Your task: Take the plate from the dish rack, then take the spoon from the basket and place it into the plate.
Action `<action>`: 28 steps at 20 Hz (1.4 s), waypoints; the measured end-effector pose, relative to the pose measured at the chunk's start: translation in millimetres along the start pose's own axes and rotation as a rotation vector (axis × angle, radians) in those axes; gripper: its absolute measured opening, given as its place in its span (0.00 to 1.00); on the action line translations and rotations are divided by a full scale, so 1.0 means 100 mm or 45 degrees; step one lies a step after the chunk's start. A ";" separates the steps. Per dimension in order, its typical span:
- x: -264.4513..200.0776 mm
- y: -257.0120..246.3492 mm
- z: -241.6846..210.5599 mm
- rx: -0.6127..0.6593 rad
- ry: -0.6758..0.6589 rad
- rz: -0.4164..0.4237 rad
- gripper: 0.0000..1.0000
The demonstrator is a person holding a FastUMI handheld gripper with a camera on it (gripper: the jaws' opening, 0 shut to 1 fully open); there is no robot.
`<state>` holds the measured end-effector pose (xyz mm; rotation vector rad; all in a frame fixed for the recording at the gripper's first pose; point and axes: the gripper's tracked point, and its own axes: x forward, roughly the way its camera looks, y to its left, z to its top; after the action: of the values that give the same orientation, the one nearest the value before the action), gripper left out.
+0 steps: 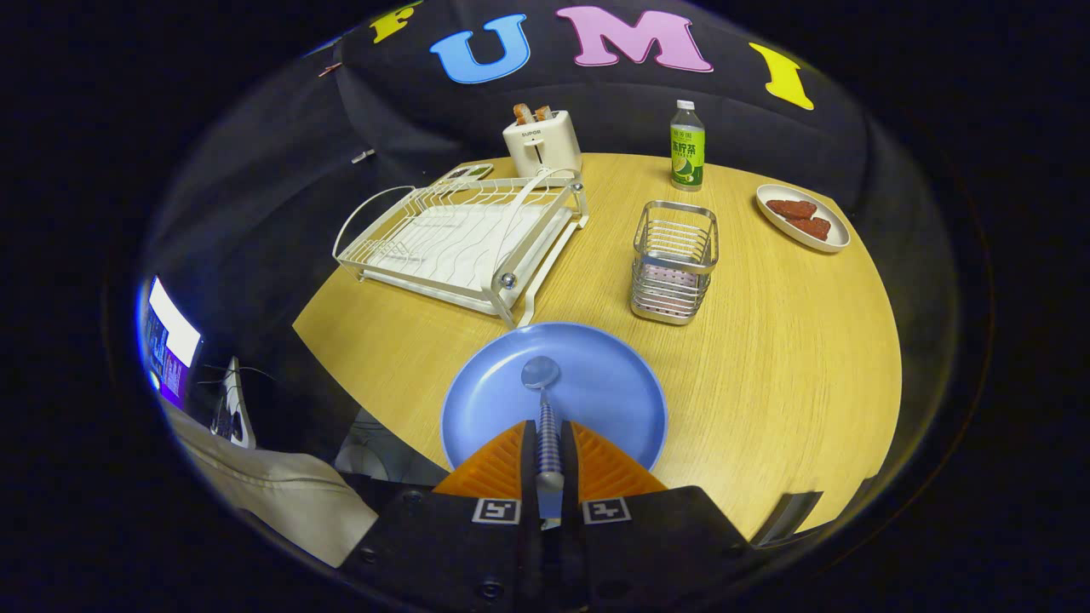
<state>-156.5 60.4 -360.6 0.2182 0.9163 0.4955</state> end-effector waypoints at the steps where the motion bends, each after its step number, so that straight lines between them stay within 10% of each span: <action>1: 0.01 0.00 -0.03 0.004 0.003 0.007 0.12; 16: 0.26 -0.29 -0.35 0.030 0.136 -0.101 0.25; 22: 0.26 -0.29 -0.25 0.063 0.108 -0.099 0.96; 28: 0.13 -0.29 0.04 0.055 0.006 -0.135 0.99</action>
<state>-137.3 42.1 -378.7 0.2063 0.9388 0.3784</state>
